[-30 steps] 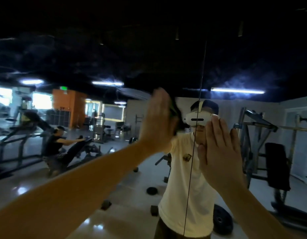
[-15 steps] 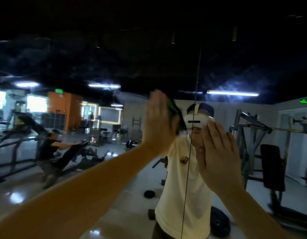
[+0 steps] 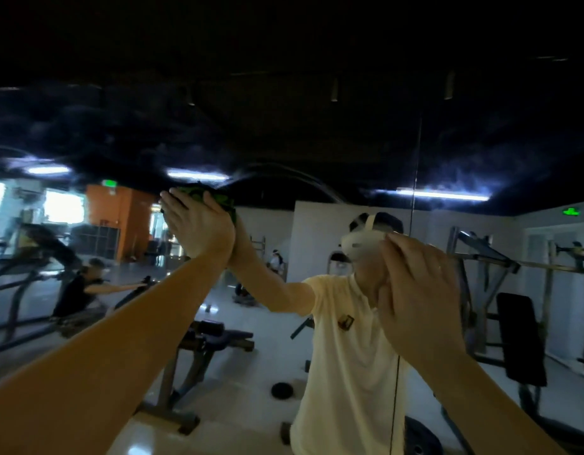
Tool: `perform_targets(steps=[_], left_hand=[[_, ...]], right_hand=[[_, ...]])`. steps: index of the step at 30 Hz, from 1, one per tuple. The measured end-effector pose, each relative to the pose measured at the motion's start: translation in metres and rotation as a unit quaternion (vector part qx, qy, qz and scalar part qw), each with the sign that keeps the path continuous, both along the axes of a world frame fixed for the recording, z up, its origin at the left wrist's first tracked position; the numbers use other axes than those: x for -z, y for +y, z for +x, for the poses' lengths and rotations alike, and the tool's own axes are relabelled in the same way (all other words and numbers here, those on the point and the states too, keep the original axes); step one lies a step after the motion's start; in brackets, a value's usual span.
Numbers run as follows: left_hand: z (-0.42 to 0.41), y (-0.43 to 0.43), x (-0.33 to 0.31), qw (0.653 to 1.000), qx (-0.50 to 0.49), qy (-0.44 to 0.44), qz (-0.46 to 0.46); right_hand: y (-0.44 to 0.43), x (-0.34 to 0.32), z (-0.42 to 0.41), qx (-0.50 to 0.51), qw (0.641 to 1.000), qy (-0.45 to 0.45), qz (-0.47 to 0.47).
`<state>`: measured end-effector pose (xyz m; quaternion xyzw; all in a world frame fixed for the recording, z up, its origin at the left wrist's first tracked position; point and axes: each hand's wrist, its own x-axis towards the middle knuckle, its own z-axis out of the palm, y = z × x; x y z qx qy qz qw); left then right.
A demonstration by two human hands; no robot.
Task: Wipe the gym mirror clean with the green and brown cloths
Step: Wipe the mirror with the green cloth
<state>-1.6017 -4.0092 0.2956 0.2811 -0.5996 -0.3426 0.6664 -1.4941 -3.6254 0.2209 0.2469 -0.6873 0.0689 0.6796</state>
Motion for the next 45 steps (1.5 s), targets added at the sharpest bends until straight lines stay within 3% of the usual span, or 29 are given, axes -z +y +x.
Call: perform_targets(steps=[2,4,7,9,10,12,16,19,21,23,25,27,29,30,31,34,36,38,45], left_hand=[[0.049,0.073,0.008,0.996,0.032,0.026,-0.078],[0.08,0.141,0.016,0.969,0.064,0.042,-0.236],[0.079,0.184,0.026,0.865,0.139,-0.031,-0.482],[0.075,0.172,0.018,0.787,0.082,-0.072,-0.607],[0.076,0.159,0.011,0.77,0.065,-0.064,-0.632],[0.075,0.114,-0.004,0.811,0.074,-0.039,-0.579],[0.075,-0.011,-0.009,0.938,0.047,-0.015,-0.343],[0.073,-0.057,-0.005,0.99,0.053,-0.036,-0.129],[0.073,-0.038,-0.002,0.991,0.065,-0.015,-0.119],[0.072,0.005,0.008,0.97,0.057,0.011,-0.235],[0.07,0.051,0.02,0.919,0.051,-0.007,-0.392],[0.069,0.079,0.031,0.845,0.05,-0.052,-0.53],[0.068,0.073,0.028,0.786,0.014,-0.068,-0.614],[0.068,0.062,0.023,0.781,0.012,-0.063,-0.621],[0.07,0.049,0.019,0.797,0.026,-0.057,-0.601],[0.074,0.011,0.004,0.894,0.06,-0.031,-0.442],[0.074,0.006,-0.003,0.922,0.064,-0.04,-0.379],[0.074,0.024,-0.006,0.924,0.065,-0.044,-0.375],[0.067,0.152,-0.018,0.875,0.034,-0.078,-0.476]], right_hand=[[-0.024,-0.012,-0.002,-0.002,1.0,0.0,0.015],[-0.047,-0.026,-0.005,0.001,1.0,-0.002,0.013],[-0.069,-0.045,-0.01,0.01,0.999,0.02,-0.042],[-0.075,-0.054,-0.01,0.01,0.997,0.005,-0.071],[-0.076,-0.057,-0.011,0.011,0.997,-0.006,-0.07],[-0.082,-0.058,-0.015,0.028,0.998,-0.023,-0.045],[-0.1,-0.05,-0.024,0.093,0.995,-0.035,-0.012],[-0.108,-0.045,-0.028,0.092,0.994,-0.04,-0.035],[-0.111,-0.041,-0.032,0.087,0.995,-0.032,-0.039],[-0.112,-0.039,-0.036,0.084,0.995,-0.024,-0.045],[-0.113,-0.039,-0.038,0.087,0.994,-0.023,-0.053],[-0.112,-0.037,-0.039,0.086,0.995,-0.023,-0.05],[-0.111,-0.038,-0.035,0.087,0.995,-0.022,-0.039],[-0.109,-0.039,-0.031,0.087,0.995,-0.024,-0.032],[-0.106,-0.04,-0.027,0.085,0.996,-0.025,-0.027],[-0.087,-0.035,-0.015,0.083,0.996,-0.011,-0.036],[-0.064,-0.031,-0.01,0.091,0.995,-0.004,-0.049],[-0.034,-0.026,-0.012,0.107,0.992,-0.007,-0.061],[0.074,-0.005,-0.027,0.142,0.983,-0.026,-0.112]])
